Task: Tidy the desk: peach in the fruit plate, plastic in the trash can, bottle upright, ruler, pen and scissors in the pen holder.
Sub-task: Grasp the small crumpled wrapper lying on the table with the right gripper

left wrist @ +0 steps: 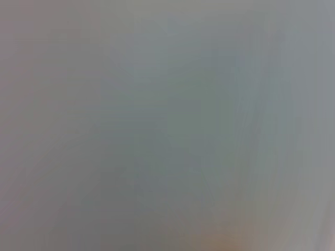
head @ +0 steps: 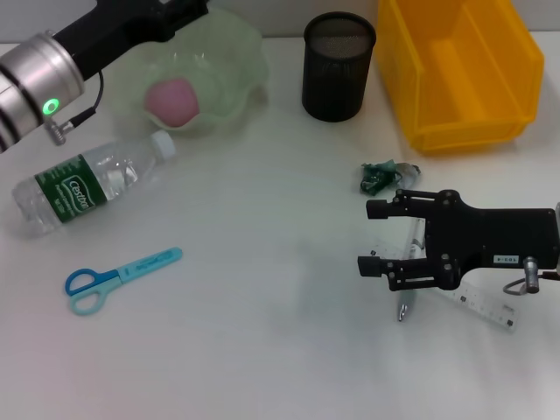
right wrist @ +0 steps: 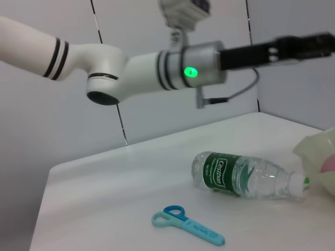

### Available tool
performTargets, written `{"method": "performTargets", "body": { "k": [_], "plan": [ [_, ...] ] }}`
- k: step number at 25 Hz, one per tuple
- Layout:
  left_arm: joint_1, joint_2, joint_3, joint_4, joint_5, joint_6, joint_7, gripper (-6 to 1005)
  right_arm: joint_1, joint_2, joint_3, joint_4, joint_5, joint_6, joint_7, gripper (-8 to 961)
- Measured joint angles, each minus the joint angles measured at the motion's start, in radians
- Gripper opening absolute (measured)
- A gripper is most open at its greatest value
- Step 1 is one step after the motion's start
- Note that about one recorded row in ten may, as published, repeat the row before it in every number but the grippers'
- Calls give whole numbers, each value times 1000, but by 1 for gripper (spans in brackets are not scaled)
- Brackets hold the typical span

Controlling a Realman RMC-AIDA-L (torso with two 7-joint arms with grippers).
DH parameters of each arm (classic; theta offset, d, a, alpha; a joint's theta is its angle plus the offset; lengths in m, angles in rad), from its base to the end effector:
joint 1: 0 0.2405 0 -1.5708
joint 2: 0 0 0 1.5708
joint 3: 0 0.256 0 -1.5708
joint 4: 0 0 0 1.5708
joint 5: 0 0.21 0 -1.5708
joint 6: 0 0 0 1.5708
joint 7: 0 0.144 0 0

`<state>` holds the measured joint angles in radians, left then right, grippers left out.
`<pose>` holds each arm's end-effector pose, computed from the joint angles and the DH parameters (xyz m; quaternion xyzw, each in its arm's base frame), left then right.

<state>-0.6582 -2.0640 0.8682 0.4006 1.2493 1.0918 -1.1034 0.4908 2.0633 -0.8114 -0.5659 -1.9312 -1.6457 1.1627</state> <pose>-0.2296 0.4164 0.0073 -0.8221 -0.2390 -0.3777 0.3527 0.2630 0.2981 -0.0199 -0.9555 0.1303 0.2551 0.0702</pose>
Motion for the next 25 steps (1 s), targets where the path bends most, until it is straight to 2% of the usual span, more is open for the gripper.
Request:
{"method": "performTargets", "body": {
  "k": [1, 3, 5, 6, 10, 11, 16, 20, 21, 25],
  "plan": [
    [30, 3, 20, 40, 17, 93, -40, 823, 0, 0, 1, 1, 0, 0, 0, 814],
    [73, 8, 47, 93, 41, 199, -68, 829, 0, 0, 2, 1, 1, -1, 0, 814],
    [85, 10, 54, 106, 49, 226, -74, 835, 0, 0, 2, 1, 3, -3, 0, 814],
    [145, 28, 95, 167, 114, 381, -98, 838, -1, -2, 5, 1, 5, -7, 0, 814],
    [184, 43, 103, 181, 194, 470, -98, 850, -1, -5, 14, 0, 6, -10, 0, 814],
    [211, 53, 104, 178, 261, 515, -87, 853, -1, -7, 16, -4, 7, -11, 2, 814],
    [250, 65, 102, 172, 376, 579, -53, 859, 8, -10, 20, -11, 8, -11, 21, 814],
    [265, 67, 100, 170, 411, 597, -35, 858, 11, -11, 20, -27, 8, -11, 50, 814],
    [290, 64, 98, 151, 438, 606, 9, 858, 15, -11, 20, -55, 8, -19, 90, 814],
    [291, 63, 98, 142, 438, 607, 17, 857, 22, -11, 16, -150, 4, -55, 238, 814]
  ]
}}
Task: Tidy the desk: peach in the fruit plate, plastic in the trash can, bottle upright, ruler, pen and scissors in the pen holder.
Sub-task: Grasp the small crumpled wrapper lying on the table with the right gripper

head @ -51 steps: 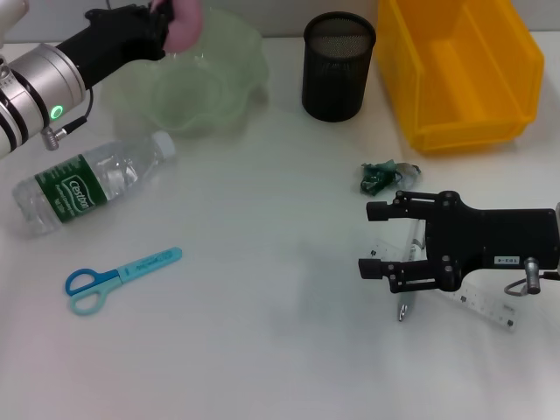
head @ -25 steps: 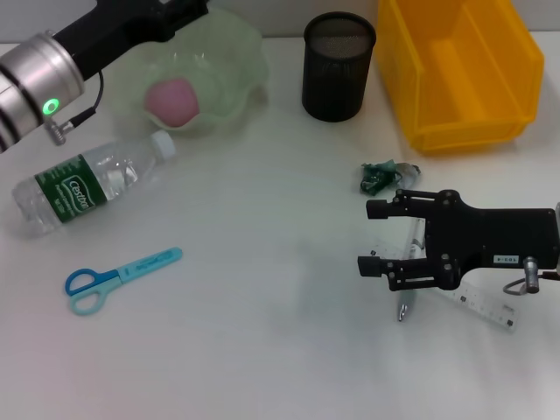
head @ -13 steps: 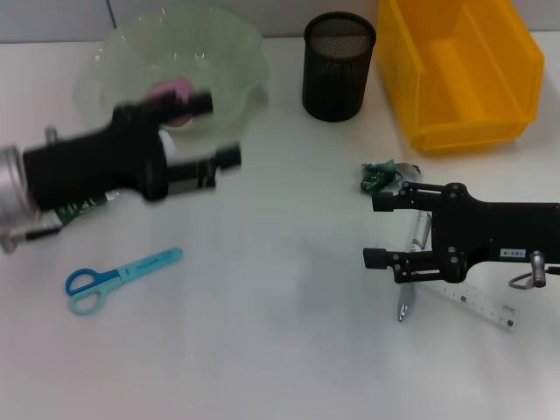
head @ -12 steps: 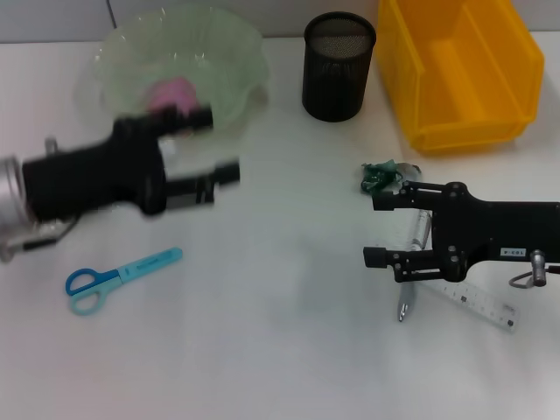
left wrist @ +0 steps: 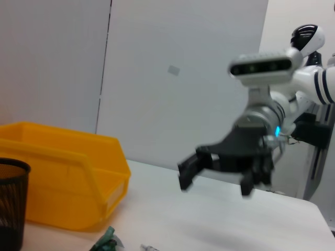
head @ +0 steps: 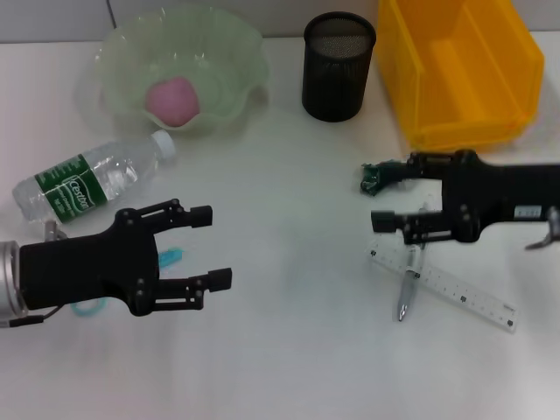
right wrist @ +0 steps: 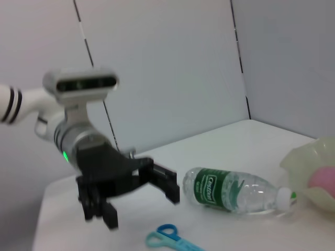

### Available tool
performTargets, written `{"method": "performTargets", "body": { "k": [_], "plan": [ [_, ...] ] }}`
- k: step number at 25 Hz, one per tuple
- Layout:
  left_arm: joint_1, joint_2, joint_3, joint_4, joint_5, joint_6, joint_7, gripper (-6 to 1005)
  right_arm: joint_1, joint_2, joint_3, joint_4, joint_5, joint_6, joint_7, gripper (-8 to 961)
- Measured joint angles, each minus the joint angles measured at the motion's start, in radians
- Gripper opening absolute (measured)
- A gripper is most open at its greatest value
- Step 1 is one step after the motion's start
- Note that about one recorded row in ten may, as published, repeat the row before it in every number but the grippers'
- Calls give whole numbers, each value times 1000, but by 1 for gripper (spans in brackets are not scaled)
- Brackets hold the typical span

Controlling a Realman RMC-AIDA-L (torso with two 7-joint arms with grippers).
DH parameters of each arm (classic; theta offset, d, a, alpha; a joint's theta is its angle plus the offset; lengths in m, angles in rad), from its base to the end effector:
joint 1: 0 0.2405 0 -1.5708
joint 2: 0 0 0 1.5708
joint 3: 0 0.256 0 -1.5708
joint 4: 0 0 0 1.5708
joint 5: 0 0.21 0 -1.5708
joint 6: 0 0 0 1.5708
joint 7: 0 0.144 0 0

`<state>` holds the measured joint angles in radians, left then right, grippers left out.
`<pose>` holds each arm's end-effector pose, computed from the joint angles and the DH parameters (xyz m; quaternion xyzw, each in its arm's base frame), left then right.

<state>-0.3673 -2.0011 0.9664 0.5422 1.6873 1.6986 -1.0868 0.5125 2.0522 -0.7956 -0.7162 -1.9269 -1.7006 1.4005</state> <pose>-0.2830 0.2699 -0.0007 -0.9405 -0.1265 -0.3026 0.0893 0.2440 0.3170 0.0099 -0.9505 0.1672 0.2546 0.0616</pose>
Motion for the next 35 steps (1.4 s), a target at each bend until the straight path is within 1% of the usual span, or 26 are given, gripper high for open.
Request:
{"method": "performTargets", "body": {
  "k": [2, 3, 4, 5, 6, 7, 8, 9, 10, 11, 12, 13, 15, 16, 18, 20, 21, 22, 23, 24, 25, 26, 27, 30, 31, 35],
  "plan": [
    [-8, -8, 0, -36, 0, 2, 25, 857, 17, -1, -10, -193, -62, -35, 269, 814],
    [-8, -8, 0, -36, 0, 2, 25, 857, 17, -1, -10, -193, -62, -35, 269, 814],
    [-8, -16, -3, -48, -2, 3, 51, 857, 30, -5, -9, -242, -100, -53, 326, 814],
    [-8, -16, -3, -48, -2, 3, 51, 857, 30, -5, -9, -242, -100, -53, 326, 814],
    [-9, -24, -4, -52, -5, 3, 69, 856, 61, -14, -5, -312, -174, -93, 421, 814],
    [-9, -24, -4, -52, -5, 3, 69, 856, 61, -14, -5, -312, -174, -93, 421, 814],
    [-10, -27, -4, -52, -6, 3, 75, 856, 100, -26, -2, -357, -247, -125, 516, 814],
    [-10, -28, -5, -52, -6, 4, 75, 856, 120, -32, -2, -374, -284, -132, 563, 814],
    [-10, -28, -5, -52, -6, 4, 75, 856, 120, -32, -2, -374, -284, -132, 563, 814],
    [-12, -28, -5, -53, -6, 7, 72, 856, 156, -38, -2, -392, -353, -134, 624, 814],
    [-12, -28, -5, -53, -6, 7, 72, 856, 156, -38, -2, -392, -353, -134, 624, 813],
    [-12, -28, -5, -53, -5, 11, 69, 855, 191, -43, -6, -396, -421, -126, 657, 813],
    [-12, -28, -5, -53, -4, 11, 68, 855, 205, -44, -8, -394, -450, -119, 665, 813],
    [-11, -28, -5, -53, -3, 12, 67, 855, 226, -42, -15, -390, -492, -99, 667, 812],
    [-11, -28, -5, -53, -3, 12, 66, 855, 233, -39, -25, -388, -509, -83, 667, 811],
    [-11, -28, -5, -53, -3, 12, 66, 854, 240, -31, -63, -386, -532, -42, 666, 810],
    [-11, -28, -5, -53, -5, 12, 66, 854, 240, -23, -118, -386, -542, 4, 663, 809],
    [-11, -28, -5, -53, -5, 12, 66, 854, 240, -23, -118, -386, -542, 4, 663, 809],
    [-11, -27, -5, -53, -6, 12, 66, 854, 234, -13, -171, -388, -545, 43, 656, 809],
    [-11, -27, -5, -53, -6, 12, 66, 854, 234, -13, -171, -388, -545, 43, 656, 809],
    [-11, -27, -5, -53, -6, 12, 66, 854, 231, -8, -192, -389, -546, 60, 651, 809],
    [-12, -27, -5, -54, -6, 10, 66, 854, 222, 2, -234, -391, -551, 103, 628, 809],
    [-12, -27, -5, -54, -6, 10, 66, 853, 222, 2, -234, -391, -551, 103, 628, 809],
    [-12, -27, -6, -54, -6, 7, 65, 853, 209, 13, -283, -394, -555, 150, 588, 809],
    [-12, -27, -10, -54, -6, 6, 64, 853, 202, 19, -318, -395, -560, 182, 563, 809],
    [-12, -28, -14, -54, -6, 7, 64, 852, 196, 24, -358, -391, -574, 231, 533, 810]
  ]
}}
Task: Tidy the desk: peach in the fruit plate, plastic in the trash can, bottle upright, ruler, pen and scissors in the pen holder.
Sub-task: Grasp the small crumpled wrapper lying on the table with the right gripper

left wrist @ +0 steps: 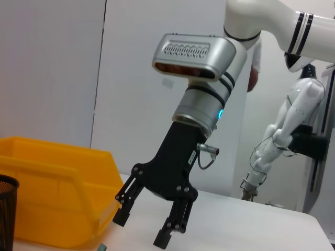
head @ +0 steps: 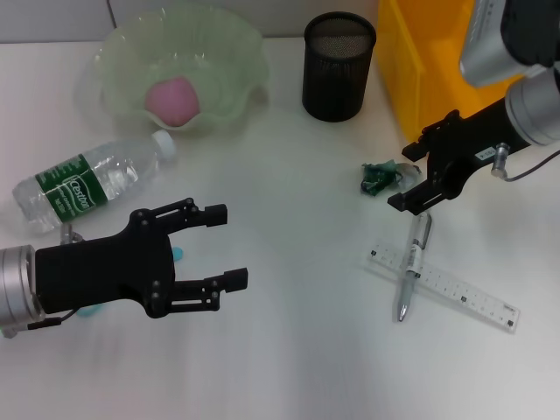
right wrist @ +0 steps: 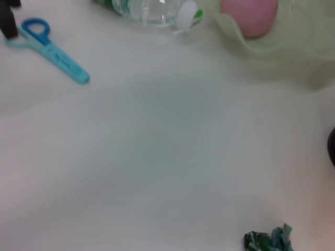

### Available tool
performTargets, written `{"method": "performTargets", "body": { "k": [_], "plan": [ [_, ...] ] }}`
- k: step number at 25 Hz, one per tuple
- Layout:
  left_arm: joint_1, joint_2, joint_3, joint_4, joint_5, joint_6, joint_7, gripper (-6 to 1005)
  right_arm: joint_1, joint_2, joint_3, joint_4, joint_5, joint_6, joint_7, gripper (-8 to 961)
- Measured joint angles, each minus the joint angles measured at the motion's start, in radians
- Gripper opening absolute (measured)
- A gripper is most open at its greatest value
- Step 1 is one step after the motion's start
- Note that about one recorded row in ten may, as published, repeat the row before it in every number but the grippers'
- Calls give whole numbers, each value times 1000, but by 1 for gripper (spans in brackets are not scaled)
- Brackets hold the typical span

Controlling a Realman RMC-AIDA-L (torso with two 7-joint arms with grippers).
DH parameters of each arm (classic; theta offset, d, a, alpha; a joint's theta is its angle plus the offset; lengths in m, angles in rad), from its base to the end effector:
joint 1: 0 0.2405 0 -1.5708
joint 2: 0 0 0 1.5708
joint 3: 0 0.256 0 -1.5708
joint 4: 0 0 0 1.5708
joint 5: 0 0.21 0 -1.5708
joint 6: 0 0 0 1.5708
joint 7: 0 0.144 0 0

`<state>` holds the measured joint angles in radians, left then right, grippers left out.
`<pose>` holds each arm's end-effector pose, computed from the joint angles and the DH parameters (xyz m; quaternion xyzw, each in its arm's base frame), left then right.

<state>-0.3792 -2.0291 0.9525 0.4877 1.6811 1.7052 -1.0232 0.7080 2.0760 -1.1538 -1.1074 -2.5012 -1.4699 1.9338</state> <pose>-0.2770 0.2651 -0.0150 -0.9340 -0.1183 -0.3254 0.0878 0.1873 0.3859 0.0028 -0.9758 0.1280 -0.1195 0.1307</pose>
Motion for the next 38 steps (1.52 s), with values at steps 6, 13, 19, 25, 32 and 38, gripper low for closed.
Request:
{"method": "performTargets", "body": {
  "k": [6, 13, 19, 25, 32, 38],
  "plan": [
    [0, 0, -6, -4, 0, -1, -1, 851, -10, 2, -69, 18, -4, 91, -46, 810],
    [-1, 0, -13, -5, 0, -3, -12, 850, -12, 3, -136, 40, -6, 155, -60, 810],
    [-1, 0, -14, -5, 0, -3, -14, 849, -16, 4, -195, 67, -7, 224, -60, 804],
    [0, 2, -14, -5, 0, 1, -17, 849, -13, 5, -210, 93, -7, 262, -59, 795],
    [5, 3, -14, -5, 0, 5, -17, 848, -15, 6, -210, 116, -7, 294, -57, 737],
    [6, 3, -14, -5, 0, 6, -17, 847, -19, 7, -210, 131, -7, 324, -57, 528]
  ]
}}
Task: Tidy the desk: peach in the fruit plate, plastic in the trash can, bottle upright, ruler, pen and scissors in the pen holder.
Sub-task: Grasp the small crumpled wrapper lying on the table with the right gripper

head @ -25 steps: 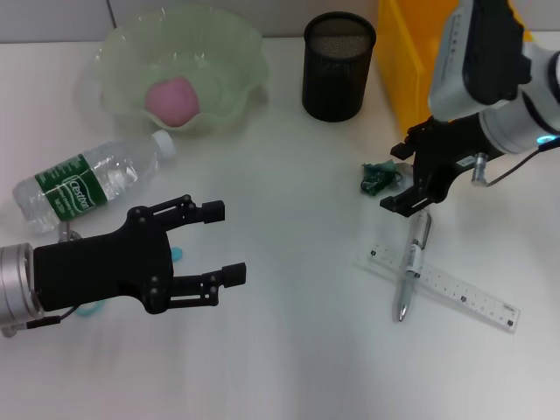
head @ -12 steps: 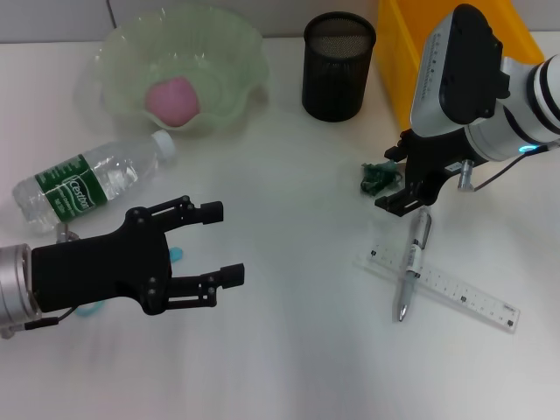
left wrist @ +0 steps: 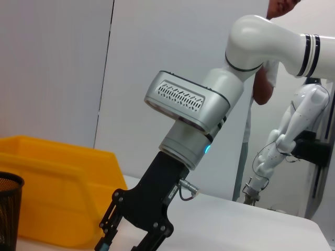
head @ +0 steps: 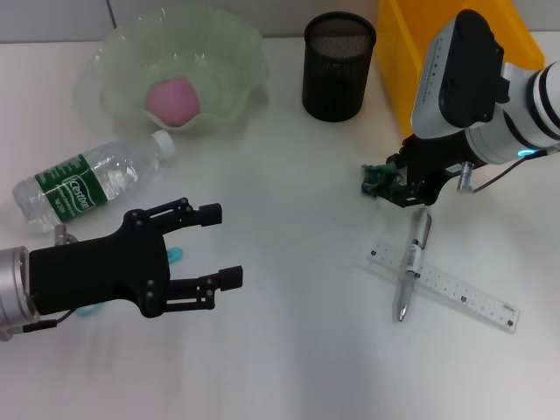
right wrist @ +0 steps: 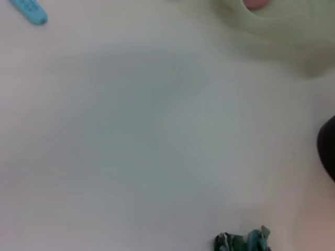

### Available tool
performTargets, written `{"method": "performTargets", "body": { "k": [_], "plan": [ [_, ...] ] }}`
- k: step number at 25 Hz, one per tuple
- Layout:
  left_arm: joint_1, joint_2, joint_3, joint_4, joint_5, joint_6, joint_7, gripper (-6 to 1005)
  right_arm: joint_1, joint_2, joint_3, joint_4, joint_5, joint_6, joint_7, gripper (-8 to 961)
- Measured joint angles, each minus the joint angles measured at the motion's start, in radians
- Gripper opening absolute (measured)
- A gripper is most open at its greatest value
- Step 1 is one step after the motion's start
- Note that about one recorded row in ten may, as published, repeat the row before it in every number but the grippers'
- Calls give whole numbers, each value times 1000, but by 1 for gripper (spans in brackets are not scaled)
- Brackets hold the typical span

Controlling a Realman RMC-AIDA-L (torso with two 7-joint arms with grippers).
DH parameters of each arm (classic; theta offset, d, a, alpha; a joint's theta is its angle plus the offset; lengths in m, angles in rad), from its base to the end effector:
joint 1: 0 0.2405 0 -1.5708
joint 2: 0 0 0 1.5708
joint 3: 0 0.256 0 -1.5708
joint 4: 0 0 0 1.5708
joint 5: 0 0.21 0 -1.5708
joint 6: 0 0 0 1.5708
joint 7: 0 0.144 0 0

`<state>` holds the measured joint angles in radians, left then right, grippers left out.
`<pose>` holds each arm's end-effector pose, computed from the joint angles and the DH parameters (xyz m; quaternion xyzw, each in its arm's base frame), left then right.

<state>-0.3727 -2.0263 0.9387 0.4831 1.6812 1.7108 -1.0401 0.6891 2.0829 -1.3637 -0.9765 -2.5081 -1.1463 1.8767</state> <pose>-0.2797 0.2636 -0.0126 -0.9306 -0.1313 -0.3295 0.0900 0.2045 0.3970 -0.0387 -0.9688 0.0577 -0.1609 0.1793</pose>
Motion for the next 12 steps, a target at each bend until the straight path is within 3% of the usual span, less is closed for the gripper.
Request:
{"method": "performTargets", "body": {
  "k": [2, 12],
  "plan": [
    [1, 0, 0, 5, 0, 6, 0, 846, 0, 0, 0, 3, 0, 4, 0, 483],
    [0, -1, 0, 8, 0, 21, 0, 845, -3, 0, 0, 8, 8, 14, 0, 435]
  ]
}}
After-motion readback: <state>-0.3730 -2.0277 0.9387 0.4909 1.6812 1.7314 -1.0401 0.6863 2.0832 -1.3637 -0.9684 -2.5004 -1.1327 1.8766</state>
